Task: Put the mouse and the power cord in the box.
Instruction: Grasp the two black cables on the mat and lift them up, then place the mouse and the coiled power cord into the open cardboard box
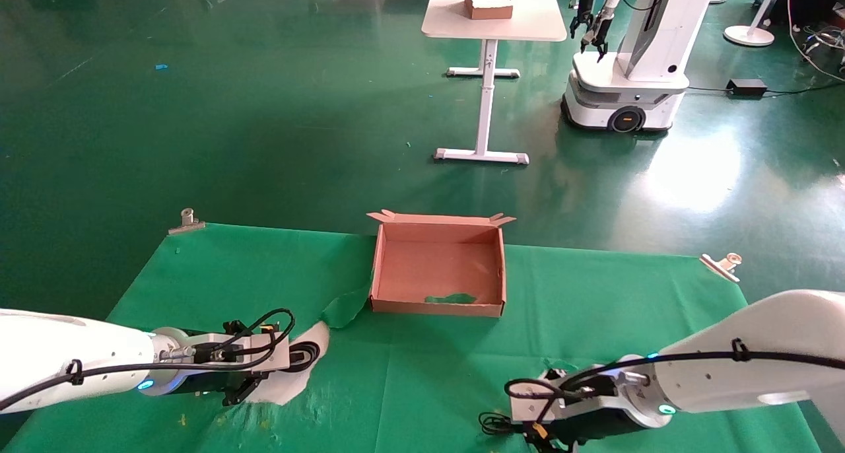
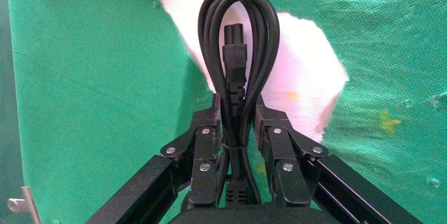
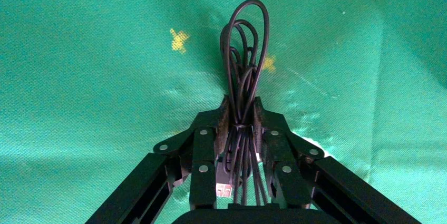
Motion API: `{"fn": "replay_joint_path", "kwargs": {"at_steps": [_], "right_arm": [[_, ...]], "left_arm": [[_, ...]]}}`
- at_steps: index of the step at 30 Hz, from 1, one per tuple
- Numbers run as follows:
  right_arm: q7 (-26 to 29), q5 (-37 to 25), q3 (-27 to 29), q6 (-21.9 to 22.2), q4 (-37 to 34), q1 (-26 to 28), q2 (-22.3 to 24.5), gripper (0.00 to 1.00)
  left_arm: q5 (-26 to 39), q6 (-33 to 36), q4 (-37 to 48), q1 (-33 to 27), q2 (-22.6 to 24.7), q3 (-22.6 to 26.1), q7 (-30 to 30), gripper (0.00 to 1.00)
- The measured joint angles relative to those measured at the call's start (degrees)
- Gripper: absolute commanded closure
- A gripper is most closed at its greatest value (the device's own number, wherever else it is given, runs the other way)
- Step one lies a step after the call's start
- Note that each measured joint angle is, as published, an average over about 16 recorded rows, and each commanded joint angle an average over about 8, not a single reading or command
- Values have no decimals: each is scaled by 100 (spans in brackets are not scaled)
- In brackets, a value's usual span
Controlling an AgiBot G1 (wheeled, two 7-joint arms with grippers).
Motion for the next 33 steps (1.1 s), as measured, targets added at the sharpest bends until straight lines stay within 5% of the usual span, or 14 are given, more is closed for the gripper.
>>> {"fn": "replay_joint_path", "kwargs": {"at_steps": [14, 25, 33], "right_arm": [[4, 47, 55, 3, 24, 60, 64, 100], [63, 284, 373, 37, 195, 442, 413, 100], [229, 325, 599, 129, 357, 811, 674, 100]], "left_arm": [[-187, 86, -19, -103, -92, -106, -19, 100], [-1156, 688, -71, -709, -352, -558, -13, 100], [-1845, 1000, 59, -1253, -82, -837, -52, 100]]}}
